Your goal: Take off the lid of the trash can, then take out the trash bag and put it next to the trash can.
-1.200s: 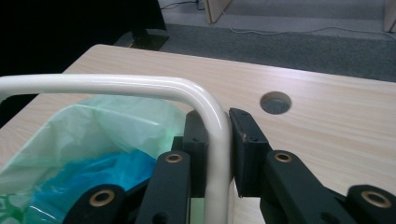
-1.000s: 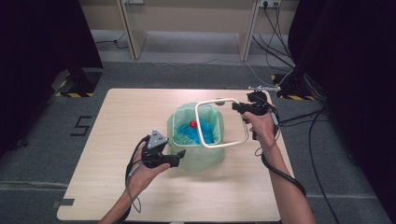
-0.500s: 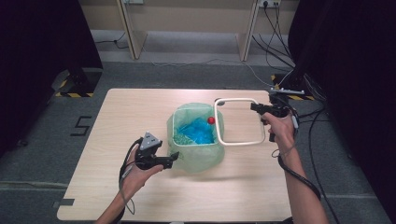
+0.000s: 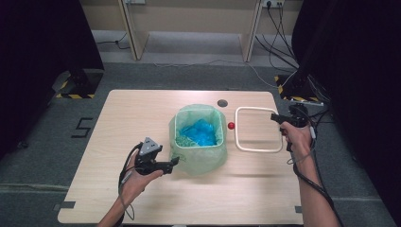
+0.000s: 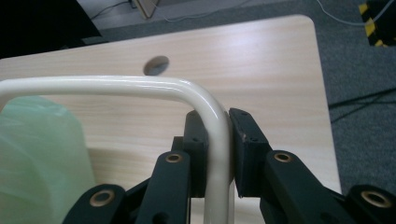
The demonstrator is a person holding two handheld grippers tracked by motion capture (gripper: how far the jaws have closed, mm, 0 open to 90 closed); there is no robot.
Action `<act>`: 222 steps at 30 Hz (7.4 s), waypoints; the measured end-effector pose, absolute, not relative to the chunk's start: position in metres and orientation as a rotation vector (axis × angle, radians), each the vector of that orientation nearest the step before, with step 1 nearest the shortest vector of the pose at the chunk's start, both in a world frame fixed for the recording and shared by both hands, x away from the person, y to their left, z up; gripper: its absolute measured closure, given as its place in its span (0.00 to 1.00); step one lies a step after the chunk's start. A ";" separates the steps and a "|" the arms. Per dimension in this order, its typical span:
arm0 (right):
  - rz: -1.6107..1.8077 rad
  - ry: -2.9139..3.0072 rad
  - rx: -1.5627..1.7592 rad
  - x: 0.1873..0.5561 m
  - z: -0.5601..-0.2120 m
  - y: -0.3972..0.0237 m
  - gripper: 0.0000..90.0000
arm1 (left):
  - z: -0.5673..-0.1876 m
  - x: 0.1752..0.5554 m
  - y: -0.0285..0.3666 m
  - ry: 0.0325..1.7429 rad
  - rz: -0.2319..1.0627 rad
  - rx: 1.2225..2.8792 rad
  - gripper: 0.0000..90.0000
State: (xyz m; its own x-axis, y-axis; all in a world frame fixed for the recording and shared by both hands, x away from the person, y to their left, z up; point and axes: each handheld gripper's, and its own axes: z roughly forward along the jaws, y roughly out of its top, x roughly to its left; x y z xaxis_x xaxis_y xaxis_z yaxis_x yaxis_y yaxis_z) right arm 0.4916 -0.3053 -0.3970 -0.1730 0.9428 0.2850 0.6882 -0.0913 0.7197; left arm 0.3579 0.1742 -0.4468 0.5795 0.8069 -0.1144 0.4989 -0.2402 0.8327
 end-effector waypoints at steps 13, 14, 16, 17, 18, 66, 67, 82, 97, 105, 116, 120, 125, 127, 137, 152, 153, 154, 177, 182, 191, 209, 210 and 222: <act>1.039 1.864 1.910 0.486 -0.448 -0.322 0.86 | -0.457 0.357 0.179 1.072 0.416 1.917 0.20; 1.036 1.869 1.902 0.486 -0.451 -0.321 0.87 | -0.458 0.357 0.179 1.071 0.415 1.920 0.20; 1.028 1.872 1.911 0.486 -0.456 -0.320 0.86 | -0.459 0.357 0.178 1.077 0.413 1.916 0.20; 1.022 1.873 1.922 0.486 -0.459 -0.318 0.86 | -0.460 0.356 0.178 1.076 0.412 1.918 0.20; 1.011 1.880 1.914 0.487 -0.461 -0.318 0.86 | -0.460 0.356 0.178 1.072 0.411 1.923 0.20; 1.108 1.986 1.677 0.463 -0.452 -0.236 0.31 | -0.453 0.356 0.181 1.085 0.389 1.875 0.20; 1.107 1.994 1.668 0.463 -0.453 -0.233 0.31 | -0.453 0.355 0.180 1.080 0.386 1.876 0.20; 1.133 2.038 1.647 0.459 -0.456 -0.223 0.29 | -0.456 0.357 0.180 1.087 0.374 1.881 0.20; 1.151 2.034 1.636 0.456 -0.453 -0.222 0.29 | -0.460 0.354 0.176 1.073 0.374 1.897 0.19; 1.182 2.042 1.615 0.457 -0.446 -0.219 0.29 | -0.453 0.360 0.170 1.072 0.382 1.886 0.17; 1.244 2.031 1.599 0.460 -0.430 -0.215 0.29 | -0.448 0.364 0.163 1.045 0.413 1.903 0.26; 1.249 2.037 1.572 0.464 -0.424 -0.209 0.29 | -0.444 0.363 0.159 1.010 0.460 1.924 0.34; 1.268 2.062 1.532 0.470 -0.409 -0.193 0.29 | -0.441 0.363 0.153 0.960 0.501 1.957 0.50; 1.276 2.065 1.508 0.473 -0.400 -0.187 0.29 | -0.440 0.362 0.152 0.946 0.504 1.976 0.54; 1.223 2.170 1.423 0.493 -0.382 -0.148 0.29 | -0.436 0.357 0.153 0.894 0.510 2.002 0.77; 1.092 2.329 1.371 0.524 -0.396 -0.114 0.49 | -0.429 0.353 0.156 0.835 0.547 1.969 0.98; 1.091 2.339 1.359 0.524 -0.396 -0.113 0.52 | -0.428 0.353 0.156 0.833 0.548 1.967 0.98; 1.076 2.346 1.347 0.524 -0.395 -0.112 0.55 | -0.428 0.353 0.156 0.829 0.551 1.966 0.98; 1.087 2.259 1.156 0.510 -0.365 -0.113 0.98 | -0.414 0.351 0.161 0.796 0.542 1.927 0.99; 1.137 2.245 1.116 0.503 -0.354 -0.111 0.98 | -0.409 0.350 0.163 0.790 0.540 1.908 0.99; 1.218 2.234 1.105 0.501 -0.337 -0.111 0.98 | -0.392 0.348 0.172 0.781 0.533 1.859 0.99; 1.417 2.262 1.104 0.500 -0.291 -0.096 0.98 | -0.343 0.348 0.194 0.768 0.586 1.772 0.99; 1.432 2.266 1.107 0.499 -0.289 -0.095 0.98 | -0.341 0.348 0.195 0.769 0.590 1.768 0.99; 1.513 2.264 1.062 0.498 -0.256 -0.076 0.98 | -0.318 0.347 0.222 0.791 0.627 1.717 0.99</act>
